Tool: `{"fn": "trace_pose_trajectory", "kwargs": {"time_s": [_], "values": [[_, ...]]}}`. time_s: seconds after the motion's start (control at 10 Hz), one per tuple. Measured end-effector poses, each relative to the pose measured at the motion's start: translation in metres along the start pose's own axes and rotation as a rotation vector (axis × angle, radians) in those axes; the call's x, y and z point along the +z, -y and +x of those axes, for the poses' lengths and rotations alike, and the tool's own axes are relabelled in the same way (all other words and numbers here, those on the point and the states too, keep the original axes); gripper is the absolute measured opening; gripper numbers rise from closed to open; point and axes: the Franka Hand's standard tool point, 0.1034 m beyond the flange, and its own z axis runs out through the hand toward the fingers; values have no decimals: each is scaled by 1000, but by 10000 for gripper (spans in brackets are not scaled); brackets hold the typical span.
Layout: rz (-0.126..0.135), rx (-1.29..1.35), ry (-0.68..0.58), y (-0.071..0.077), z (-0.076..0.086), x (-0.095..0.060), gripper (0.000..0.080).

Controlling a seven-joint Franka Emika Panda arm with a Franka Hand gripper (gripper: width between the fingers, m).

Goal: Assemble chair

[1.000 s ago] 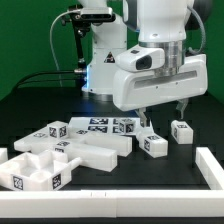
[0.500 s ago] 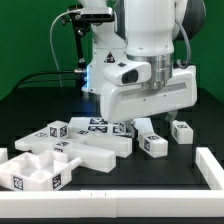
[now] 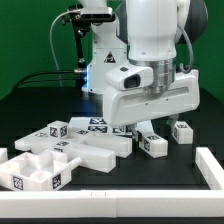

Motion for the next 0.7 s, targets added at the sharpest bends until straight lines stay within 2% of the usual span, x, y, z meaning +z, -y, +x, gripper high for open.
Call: {"fn": "trace_pose_trajectory", "kwargs": {"time_s": [0.1, 0.2, 0.3, 0.4, 0.5, 0.7], "values": [[5, -44, 28, 1, 1, -4, 373], [9, -84, 43, 0, 14, -19, 237], [2, -49, 28, 2, 14, -20, 69], [3, -1, 46, 9, 0, -17, 69], [1, 68, 57, 17, -10, -19, 22], [-5, 76, 46, 24, -18, -20, 5]]}}
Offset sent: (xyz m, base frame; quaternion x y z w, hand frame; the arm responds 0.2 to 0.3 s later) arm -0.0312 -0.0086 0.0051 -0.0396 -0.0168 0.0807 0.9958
